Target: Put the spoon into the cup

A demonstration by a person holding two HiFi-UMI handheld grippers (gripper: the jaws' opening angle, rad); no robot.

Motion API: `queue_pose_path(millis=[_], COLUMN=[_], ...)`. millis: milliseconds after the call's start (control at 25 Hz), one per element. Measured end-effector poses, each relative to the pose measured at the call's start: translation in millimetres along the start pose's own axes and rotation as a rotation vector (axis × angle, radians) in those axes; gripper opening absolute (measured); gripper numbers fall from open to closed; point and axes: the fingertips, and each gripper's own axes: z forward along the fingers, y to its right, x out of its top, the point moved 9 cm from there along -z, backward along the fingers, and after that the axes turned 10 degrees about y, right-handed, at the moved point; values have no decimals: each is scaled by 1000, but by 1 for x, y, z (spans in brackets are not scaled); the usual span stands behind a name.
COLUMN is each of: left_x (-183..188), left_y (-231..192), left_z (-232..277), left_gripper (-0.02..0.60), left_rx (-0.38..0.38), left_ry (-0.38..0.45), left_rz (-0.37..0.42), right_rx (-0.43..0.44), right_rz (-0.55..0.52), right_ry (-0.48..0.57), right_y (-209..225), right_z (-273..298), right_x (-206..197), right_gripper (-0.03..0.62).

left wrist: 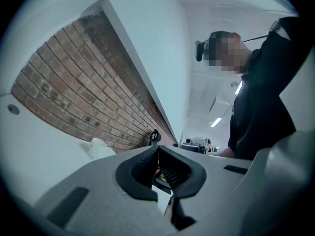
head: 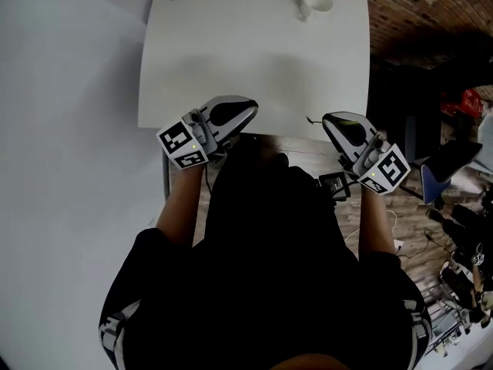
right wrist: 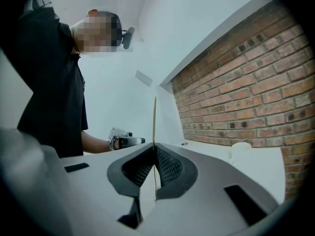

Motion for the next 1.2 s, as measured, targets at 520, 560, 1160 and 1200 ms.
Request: queue_pose_path(millis=[520, 560, 1160, 1200], left_x=[11, 9, -9, -9], left_y=[-37, -37, -44, -46], left_z=[37, 40, 85, 86], left_gripper=[17, 17, 17, 17], left_rx=[-35, -24, 58, 62], left_ry=[-113, -115, -158, -159], left_rz=[113, 113, 133, 135], right_rx=[-15, -5, 27, 29], right_rz=[-48, -48, -153, -163], right_ry=[-23, -22, 60, 67], right_y=[50, 56, 156, 161], right_z=[23, 22, 17, 21], right_x=[15, 16, 58, 61], right_gripper=[8, 8, 8, 8])
